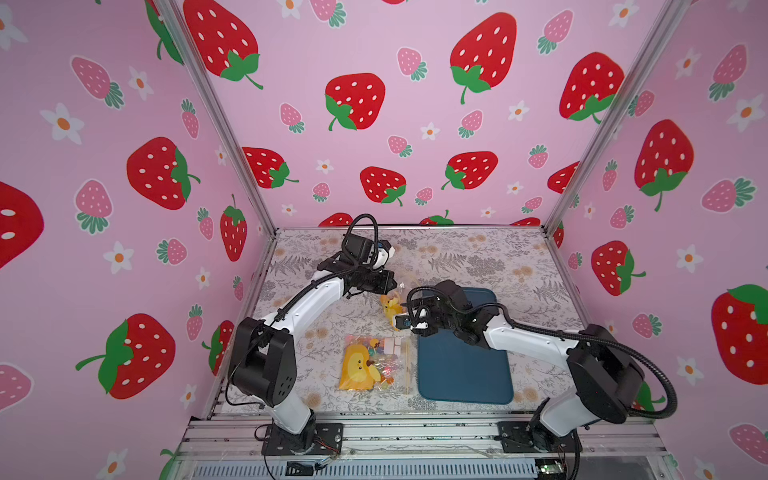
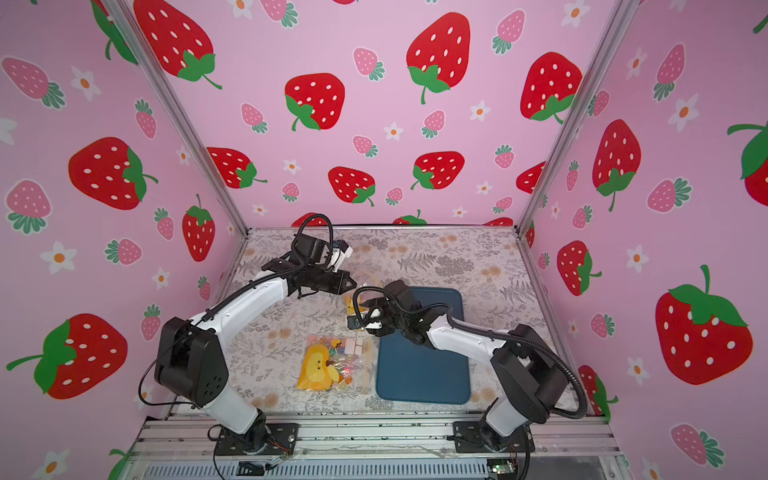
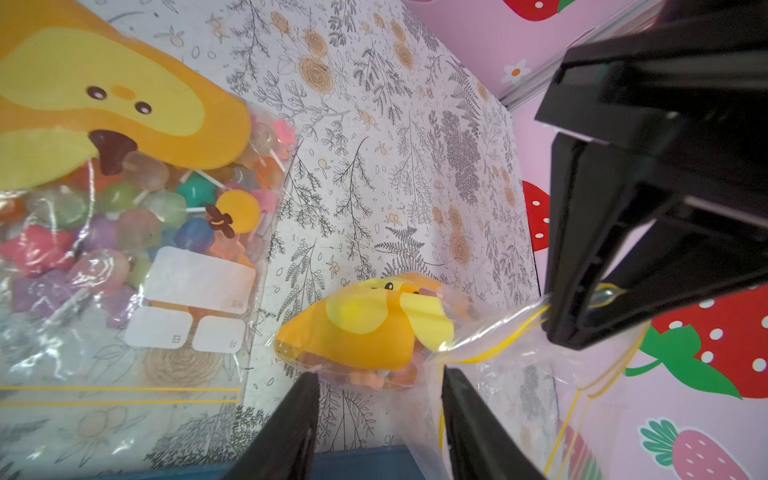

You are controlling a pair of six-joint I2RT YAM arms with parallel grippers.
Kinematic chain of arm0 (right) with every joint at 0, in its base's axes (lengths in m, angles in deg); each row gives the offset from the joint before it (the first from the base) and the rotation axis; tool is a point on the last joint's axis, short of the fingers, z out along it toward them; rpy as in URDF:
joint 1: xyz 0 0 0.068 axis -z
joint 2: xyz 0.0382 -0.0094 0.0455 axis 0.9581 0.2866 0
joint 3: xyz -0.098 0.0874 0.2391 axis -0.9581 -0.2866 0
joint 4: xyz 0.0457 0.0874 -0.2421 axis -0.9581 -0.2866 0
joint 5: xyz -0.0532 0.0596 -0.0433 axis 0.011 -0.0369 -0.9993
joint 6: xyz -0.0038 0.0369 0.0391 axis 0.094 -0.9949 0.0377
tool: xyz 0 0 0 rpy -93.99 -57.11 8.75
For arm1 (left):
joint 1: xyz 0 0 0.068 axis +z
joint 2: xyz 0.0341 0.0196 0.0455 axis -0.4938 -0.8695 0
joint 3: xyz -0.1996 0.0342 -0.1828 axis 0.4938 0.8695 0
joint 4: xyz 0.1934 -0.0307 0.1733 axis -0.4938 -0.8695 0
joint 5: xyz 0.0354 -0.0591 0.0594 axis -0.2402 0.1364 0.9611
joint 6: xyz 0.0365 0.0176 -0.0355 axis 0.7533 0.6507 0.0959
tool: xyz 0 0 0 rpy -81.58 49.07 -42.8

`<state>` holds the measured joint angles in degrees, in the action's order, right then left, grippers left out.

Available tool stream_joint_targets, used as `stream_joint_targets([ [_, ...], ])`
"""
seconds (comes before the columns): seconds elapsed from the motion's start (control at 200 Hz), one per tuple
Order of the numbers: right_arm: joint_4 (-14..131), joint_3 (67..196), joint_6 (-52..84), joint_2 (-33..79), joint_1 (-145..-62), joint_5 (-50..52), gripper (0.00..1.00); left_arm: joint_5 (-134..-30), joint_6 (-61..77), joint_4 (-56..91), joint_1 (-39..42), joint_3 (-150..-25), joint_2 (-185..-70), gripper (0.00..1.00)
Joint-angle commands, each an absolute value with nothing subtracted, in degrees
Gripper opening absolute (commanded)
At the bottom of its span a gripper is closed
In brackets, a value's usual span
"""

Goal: Pour candies out of the ziploc bag
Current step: Adjust the ziploc bag at the center of the board.

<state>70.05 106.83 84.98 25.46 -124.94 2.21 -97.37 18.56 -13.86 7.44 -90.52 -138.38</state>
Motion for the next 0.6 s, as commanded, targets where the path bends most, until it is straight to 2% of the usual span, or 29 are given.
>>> stream_joint_targets([
  [0.0, 74.48, 108.37, 85.43, 27.0, -125.29, -1.14, 0.51, -100.01, 18.16, -10.48, 7.12, -91.14, -137.69, 0.0],
  [0.41, 79.29, 109.68, 84.82, 31.09, -125.2, -5.25, 0.46, -99.56, 18.86, -10.71, 7.09, -90.3, -137.41, 0.0],
  [0.485, 79.64, 109.95, 84.76, 31.78, -125.2, -5.31, 0.39, -99.62, 18.86, -10.74, 7.09, -90.25, -137.43, 0.0],
  [0.595, 79.79, 109.97, 84.71, 32.35, -125.2, -5.09, 0.19, -99.63, 18.95, -10.74, 7.09, -90.14, -137.29, 0.0],
])
